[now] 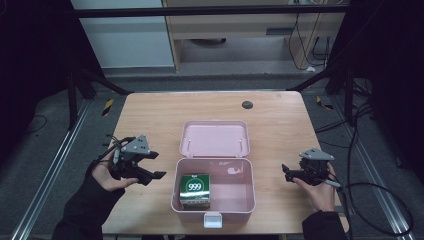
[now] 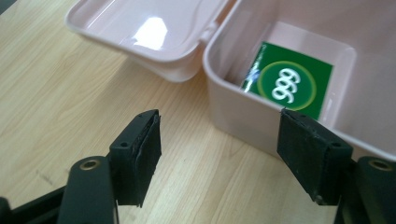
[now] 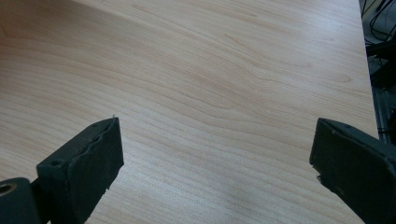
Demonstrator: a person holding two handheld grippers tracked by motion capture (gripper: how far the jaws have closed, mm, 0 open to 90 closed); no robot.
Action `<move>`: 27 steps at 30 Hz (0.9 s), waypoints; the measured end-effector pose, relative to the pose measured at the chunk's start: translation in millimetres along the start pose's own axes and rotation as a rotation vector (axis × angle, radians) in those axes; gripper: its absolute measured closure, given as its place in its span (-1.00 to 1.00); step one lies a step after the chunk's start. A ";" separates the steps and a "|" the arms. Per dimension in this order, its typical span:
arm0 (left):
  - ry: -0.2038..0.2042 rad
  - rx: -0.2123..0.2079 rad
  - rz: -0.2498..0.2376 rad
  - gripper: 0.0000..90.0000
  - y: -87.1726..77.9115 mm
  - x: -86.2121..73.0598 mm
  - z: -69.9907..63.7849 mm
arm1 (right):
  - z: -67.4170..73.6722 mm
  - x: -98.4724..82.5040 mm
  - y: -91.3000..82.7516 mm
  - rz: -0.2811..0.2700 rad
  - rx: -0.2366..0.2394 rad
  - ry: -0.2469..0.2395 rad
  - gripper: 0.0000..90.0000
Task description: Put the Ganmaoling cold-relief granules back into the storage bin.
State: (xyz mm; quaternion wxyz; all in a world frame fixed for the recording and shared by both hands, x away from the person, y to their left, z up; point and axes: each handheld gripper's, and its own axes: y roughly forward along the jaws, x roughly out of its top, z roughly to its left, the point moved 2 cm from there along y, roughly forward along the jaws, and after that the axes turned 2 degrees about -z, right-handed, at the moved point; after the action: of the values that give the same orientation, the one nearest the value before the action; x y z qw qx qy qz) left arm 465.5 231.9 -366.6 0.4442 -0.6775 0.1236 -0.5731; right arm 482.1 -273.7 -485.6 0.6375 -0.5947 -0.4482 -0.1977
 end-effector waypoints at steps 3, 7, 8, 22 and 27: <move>-0.049 0.041 -0.049 -0.34 4.0 -11.7 5.8 | 0.1 -0.1 0.1 0.001 0.001 0.001 -0.93; -0.121 0.084 -0.083 -0.32 8.2 -27.4 12.5 | 0.5 -0.6 0.8 0.002 0.000 -0.007 -0.94; -0.137 0.087 -0.086 -0.32 9.6 -30.8 13.6 | 0.5 -0.6 0.8 0.002 0.000 -0.007 -0.94; -0.364 0.263 -0.090 -0.35 30.8 -73.8 33.1 | 1.7 -5.0 3.8 0.015 -0.007 -0.007 -0.94; -0.438 0.308 -0.054 -0.38 41.7 -94.5 44.3 | 3.8 -6.3 5.8 0.024 -0.002 -0.017 -0.94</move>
State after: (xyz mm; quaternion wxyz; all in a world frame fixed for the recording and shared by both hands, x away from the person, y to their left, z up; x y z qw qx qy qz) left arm 489.5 292.3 -458.3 0.5428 -0.7126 -0.0824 -0.4367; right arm 482.1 -270.7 -494.5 0.6354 -0.6022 -0.4462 -0.1856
